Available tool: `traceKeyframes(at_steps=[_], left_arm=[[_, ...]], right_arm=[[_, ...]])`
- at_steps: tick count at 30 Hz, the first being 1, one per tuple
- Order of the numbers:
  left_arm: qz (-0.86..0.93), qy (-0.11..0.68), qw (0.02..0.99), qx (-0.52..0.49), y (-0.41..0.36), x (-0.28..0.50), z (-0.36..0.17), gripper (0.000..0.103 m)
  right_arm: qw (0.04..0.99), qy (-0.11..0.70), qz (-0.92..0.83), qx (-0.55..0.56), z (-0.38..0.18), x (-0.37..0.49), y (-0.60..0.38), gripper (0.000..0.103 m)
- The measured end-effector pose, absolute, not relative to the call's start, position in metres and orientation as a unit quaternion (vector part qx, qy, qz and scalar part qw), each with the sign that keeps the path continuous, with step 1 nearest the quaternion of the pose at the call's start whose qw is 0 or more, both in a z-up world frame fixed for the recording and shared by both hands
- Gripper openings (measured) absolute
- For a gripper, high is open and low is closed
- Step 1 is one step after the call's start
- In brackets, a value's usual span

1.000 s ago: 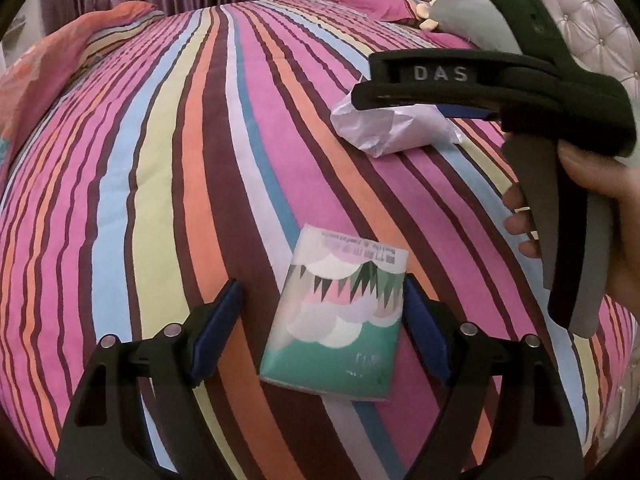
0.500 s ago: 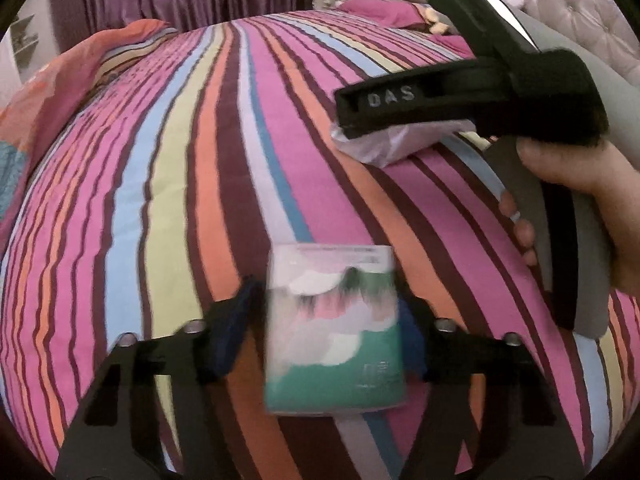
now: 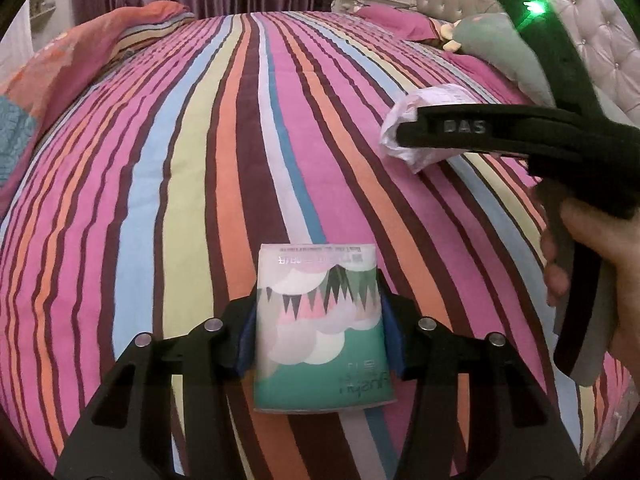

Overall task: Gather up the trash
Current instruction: 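Grasp the teal tissue box with the left tool while the right tool grasps the white packet, then carry the teal box and white packet down over the mesh wastebasket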

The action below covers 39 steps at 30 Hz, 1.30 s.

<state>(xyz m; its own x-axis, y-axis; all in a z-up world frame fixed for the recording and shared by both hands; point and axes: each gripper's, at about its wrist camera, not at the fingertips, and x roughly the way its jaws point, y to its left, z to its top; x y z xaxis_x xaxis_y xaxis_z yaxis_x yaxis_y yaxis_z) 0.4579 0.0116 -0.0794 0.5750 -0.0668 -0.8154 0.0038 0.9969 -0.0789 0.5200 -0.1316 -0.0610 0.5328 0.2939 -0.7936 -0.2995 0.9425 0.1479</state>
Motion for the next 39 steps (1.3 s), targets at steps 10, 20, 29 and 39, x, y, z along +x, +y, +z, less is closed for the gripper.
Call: traceKeyframes(at_steps=[10, 20, 29, 39], left_arm=[[-0.015, 0.456, 0.889, -0.041, 0.005, 0.408, -0.053, 0.049], [-0.004, 0.463, 0.886, -0.031, -0.005, 0.346, -0.038, 0.049], [0.003, 0.465, 0.885, -0.034, -0.004, 0.284, -0.033, 0.049], [0.007, 0.463, 0.885, -0.052, -0.002, 0.228, -0.031, 0.049]], right_arm=[[0.876, 0.448, 0.175, 0.045, -0.036, 0.455, -0.171, 0.057], [0.878, 0.448, 0.160, 0.051, -0.024, 0.375, -0.199, 0.057], [0.878, 0.438, 0.171, 0.085, -0.017, 0.306, -0.212, 0.057], [0.882, 0.429, 0.183, 0.071, -0.016, 0.244, -0.210, 0.057]])
